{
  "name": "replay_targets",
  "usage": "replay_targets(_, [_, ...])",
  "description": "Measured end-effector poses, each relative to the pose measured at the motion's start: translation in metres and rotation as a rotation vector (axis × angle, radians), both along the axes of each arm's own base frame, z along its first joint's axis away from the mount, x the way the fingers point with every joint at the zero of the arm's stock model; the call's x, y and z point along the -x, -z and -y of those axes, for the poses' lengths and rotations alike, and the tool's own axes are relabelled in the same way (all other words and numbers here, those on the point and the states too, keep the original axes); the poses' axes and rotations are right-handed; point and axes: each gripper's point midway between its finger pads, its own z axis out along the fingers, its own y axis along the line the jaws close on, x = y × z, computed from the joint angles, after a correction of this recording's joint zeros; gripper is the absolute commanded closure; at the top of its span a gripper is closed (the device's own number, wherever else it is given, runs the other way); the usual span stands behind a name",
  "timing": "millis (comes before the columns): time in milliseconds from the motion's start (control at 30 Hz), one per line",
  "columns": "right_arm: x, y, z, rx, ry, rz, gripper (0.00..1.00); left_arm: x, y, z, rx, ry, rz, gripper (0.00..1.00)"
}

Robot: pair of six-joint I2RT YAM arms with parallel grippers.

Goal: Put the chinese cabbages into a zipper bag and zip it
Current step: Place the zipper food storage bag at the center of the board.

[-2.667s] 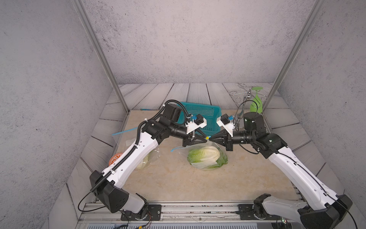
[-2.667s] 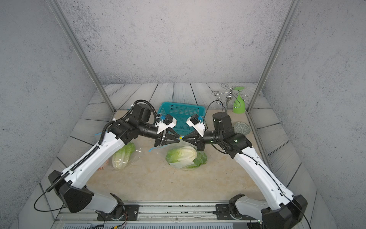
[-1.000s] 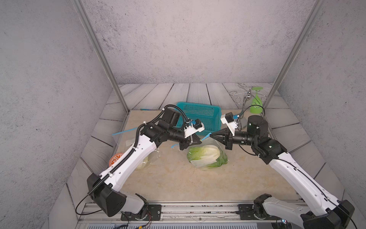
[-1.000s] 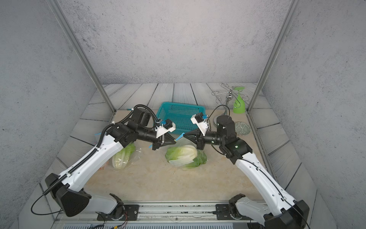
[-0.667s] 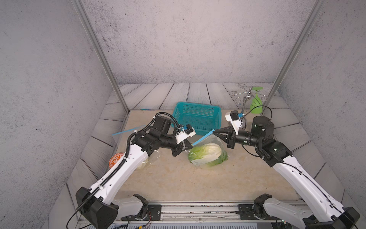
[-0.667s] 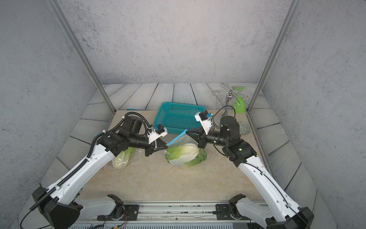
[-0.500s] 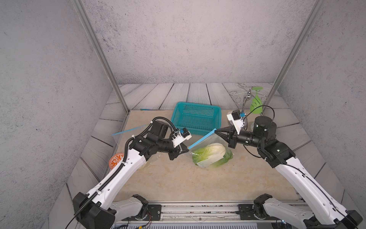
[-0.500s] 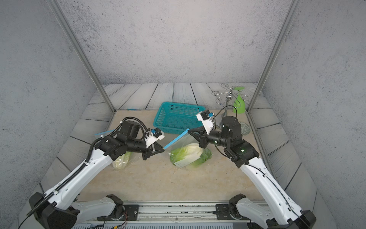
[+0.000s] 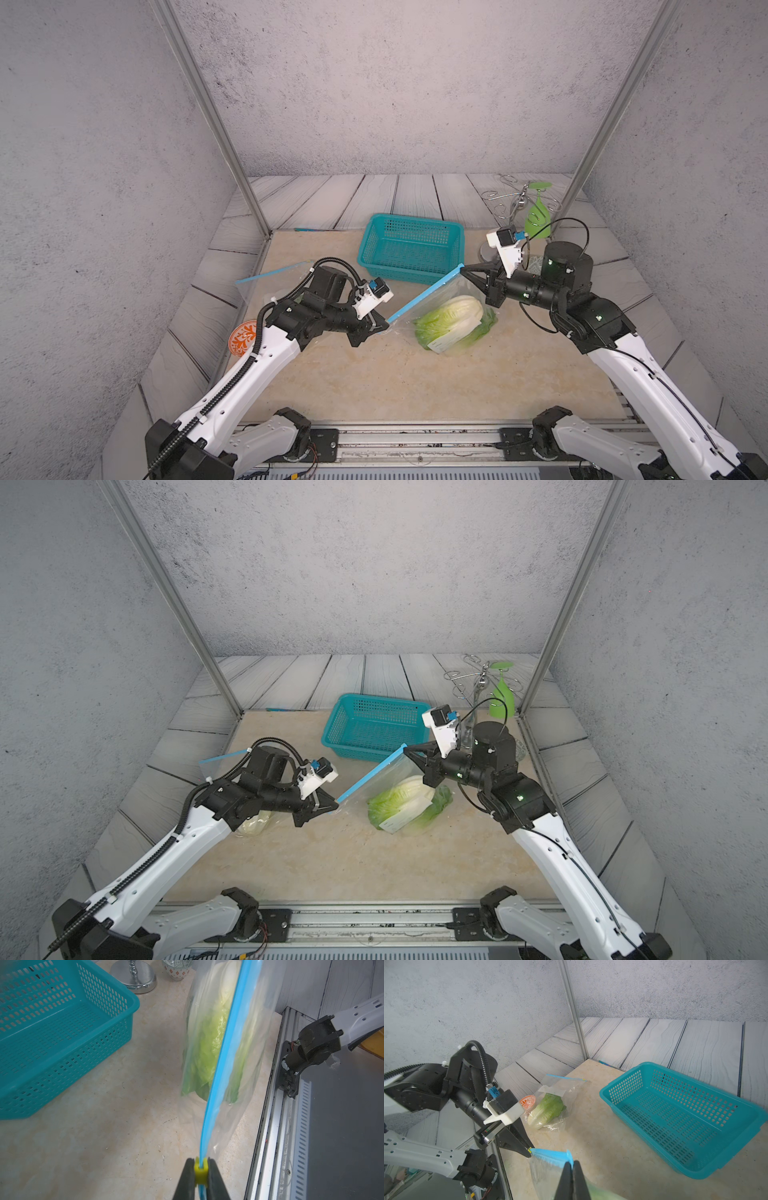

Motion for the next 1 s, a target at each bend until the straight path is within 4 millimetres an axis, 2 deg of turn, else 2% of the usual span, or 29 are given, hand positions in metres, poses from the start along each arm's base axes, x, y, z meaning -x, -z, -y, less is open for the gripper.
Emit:
replay_targets(167, [0.013,-0.018,0.002,-0.034,-0.007,-0.068,1.00,0.015,-0.013,0.002,0.072,0.006,-0.049,1.00])
replay_targets(267, [0.022,-0.034,-0.004,-0.088,-0.034,-0.088,1.00,0.022,-0.020,0.003,0.107,0.003,-0.086,1.00])
replay_targets(333, [0.020,-0.037,-0.009,-0.116,-0.040,-0.110,1.00,0.023,-0.020,0.003,0.120,-0.015,-0.123,1.00])
replay_targets(433, [-0.004,-0.027,-0.020,-0.125,-0.017,-0.176,1.00,0.019,-0.014,0.000,0.136,-0.075,-0.193,1.00])
replay_targets(500, [-0.029,-0.013,-0.030,-0.112,0.009,-0.226,1.00,0.013,-0.005,-0.005,0.141,-0.137,-0.257,1.00])
replay_targets(567, [-0.059,0.009,-0.044,-0.086,0.031,-0.286,0.95,0.006,0.007,-0.012,0.146,-0.211,-0.326,1.00])
replay_targets(600, [-0.074,0.023,-0.052,-0.069,0.038,-0.324,0.88,0.002,0.014,-0.017,0.149,-0.256,-0.362,1.00])
replay_targets(633, [-0.089,0.041,-0.062,-0.050,0.044,-0.366,0.71,-0.001,0.023,-0.024,0.147,-0.306,-0.400,1.00])
replay_targets(667, [-0.099,0.050,-0.067,-0.037,0.046,-0.382,0.60,-0.004,0.031,-0.029,0.143,-0.346,-0.430,1.00])
replay_targets(733, [-0.118,0.070,-0.078,-0.013,0.052,-0.412,0.47,-0.009,0.053,-0.045,0.131,-0.455,-0.501,0.98])
replay_targets(800, [-0.128,0.077,-0.080,0.008,0.066,-0.401,0.39,-0.013,0.072,-0.061,0.119,-0.554,-0.560,0.92])
replay_targets(900, [-0.134,0.072,-0.071,0.040,0.105,-0.344,0.35,-0.017,0.094,-0.083,0.090,-0.690,-0.615,0.74])
replay_targets(1000, [-0.135,0.069,-0.054,0.085,0.163,-0.282,0.33,-0.022,0.097,-0.098,0.070,-0.785,-0.599,0.49])
